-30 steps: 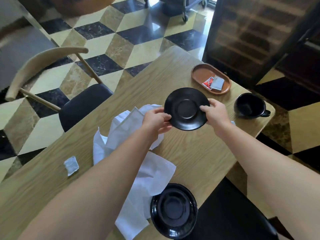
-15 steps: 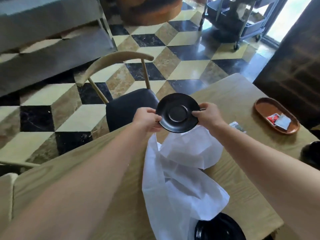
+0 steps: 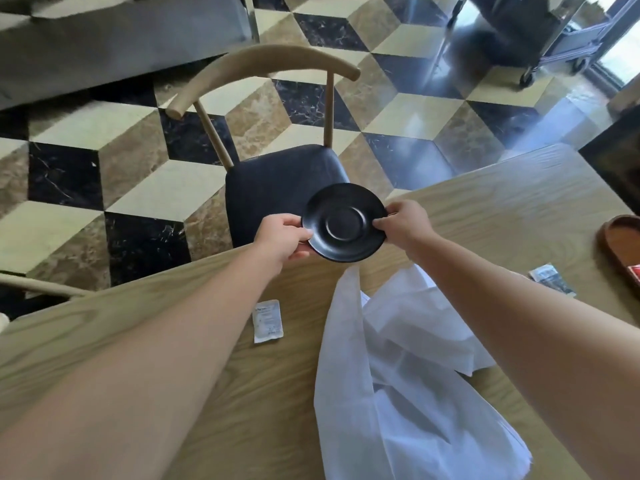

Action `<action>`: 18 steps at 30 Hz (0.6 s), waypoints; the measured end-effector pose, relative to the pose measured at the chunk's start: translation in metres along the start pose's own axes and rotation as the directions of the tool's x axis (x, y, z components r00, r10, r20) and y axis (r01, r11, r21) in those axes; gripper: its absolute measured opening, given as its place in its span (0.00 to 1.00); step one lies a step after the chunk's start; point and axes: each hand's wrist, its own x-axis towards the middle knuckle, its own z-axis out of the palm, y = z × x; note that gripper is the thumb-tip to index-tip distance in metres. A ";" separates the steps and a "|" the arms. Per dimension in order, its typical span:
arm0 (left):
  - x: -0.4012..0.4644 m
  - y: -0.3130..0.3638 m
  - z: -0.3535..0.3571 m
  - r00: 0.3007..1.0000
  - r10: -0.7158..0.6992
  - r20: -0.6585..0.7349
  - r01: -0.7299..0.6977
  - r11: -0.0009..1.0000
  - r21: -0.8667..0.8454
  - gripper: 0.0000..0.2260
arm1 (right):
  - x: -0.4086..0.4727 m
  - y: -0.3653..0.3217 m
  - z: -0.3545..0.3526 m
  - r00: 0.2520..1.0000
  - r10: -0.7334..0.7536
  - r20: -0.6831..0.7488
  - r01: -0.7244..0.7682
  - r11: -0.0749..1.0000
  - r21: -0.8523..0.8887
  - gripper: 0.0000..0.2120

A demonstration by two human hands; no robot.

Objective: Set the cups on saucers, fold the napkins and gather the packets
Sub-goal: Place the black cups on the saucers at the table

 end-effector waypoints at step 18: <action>0.017 -0.029 0.001 1.000 -0.018 0.003 0.018 0.999 0.042 0.14 | 0.003 0.028 0.025 0.995 0.096 0.039 -0.097 0.995 0.036 0.05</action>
